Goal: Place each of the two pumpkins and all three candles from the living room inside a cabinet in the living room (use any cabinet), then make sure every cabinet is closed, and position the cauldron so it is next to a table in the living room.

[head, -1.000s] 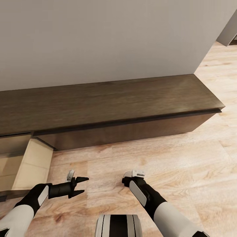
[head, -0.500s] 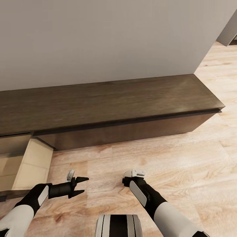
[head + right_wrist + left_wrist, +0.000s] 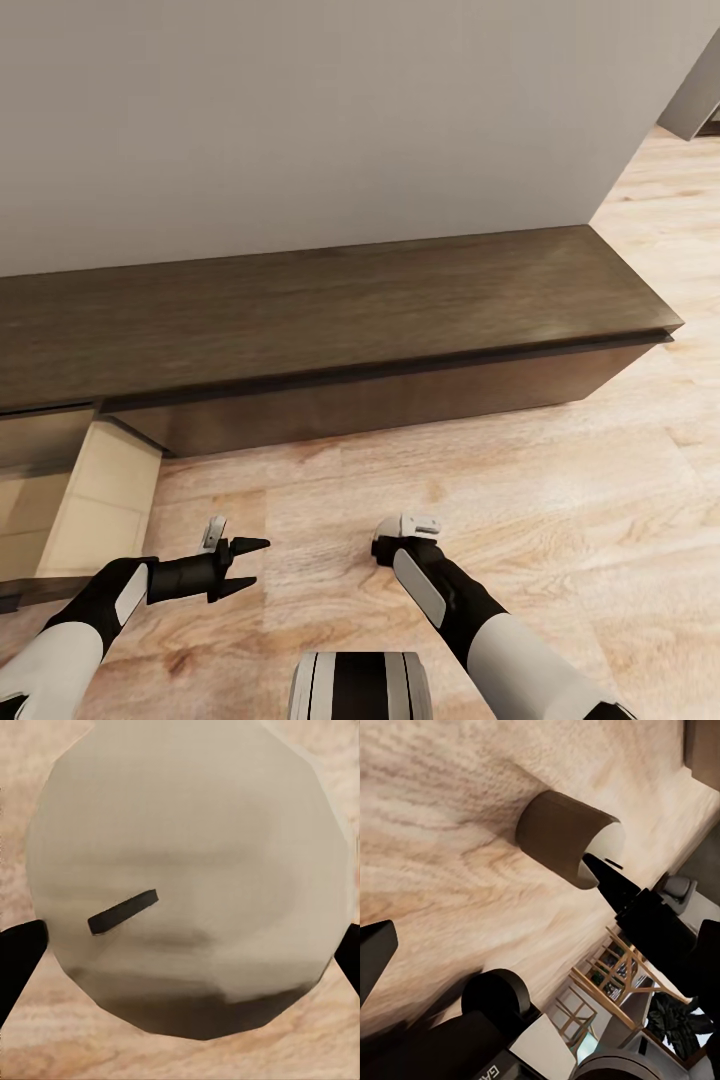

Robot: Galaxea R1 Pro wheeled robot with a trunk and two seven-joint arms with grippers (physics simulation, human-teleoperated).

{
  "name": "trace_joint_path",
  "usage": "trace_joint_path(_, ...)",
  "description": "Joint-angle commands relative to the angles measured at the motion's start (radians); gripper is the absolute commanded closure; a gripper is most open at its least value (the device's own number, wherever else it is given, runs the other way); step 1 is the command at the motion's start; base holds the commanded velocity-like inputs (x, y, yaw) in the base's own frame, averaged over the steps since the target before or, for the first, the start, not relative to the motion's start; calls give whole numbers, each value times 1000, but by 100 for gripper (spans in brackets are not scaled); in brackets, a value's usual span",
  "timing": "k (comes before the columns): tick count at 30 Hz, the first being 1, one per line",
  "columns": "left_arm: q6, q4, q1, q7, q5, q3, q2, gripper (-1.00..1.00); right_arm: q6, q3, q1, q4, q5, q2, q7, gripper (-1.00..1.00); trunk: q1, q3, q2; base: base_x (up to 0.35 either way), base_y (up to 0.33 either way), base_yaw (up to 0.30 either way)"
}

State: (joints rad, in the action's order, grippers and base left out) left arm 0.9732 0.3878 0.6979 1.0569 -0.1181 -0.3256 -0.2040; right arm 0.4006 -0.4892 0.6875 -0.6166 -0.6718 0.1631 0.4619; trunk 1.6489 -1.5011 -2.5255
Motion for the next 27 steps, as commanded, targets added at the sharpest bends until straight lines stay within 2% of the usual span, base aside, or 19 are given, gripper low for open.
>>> trace_joint_path(1, 0, 0, 0, 0, 0, 0, 0, -100, -2, 0, 0, 0, -2, 0, 0, 100, 0, 0, 0, 0, 0, 0)
trace_joint_path(3, 0, 0, 0, 0, 0, 0, 0, -100, -5, 0, 0, 0, -1, 0, 0, 100, 0, 0, 0, 0, 0, 0)
trace_joint_path(20, 1, 0, 0, -2, 1, -1, 0, -100, -3, 1, 0, 0, -1, 1, -1, 100, -8, 66, 4, 0, 0, 0)
trace_joint_path(27, 5, 0, 0, -4, 3, -4, 0, -100, 56, 4, 0, -13, -5, 3, 4, 100, -11, 93, 6, 0, 0, 0)
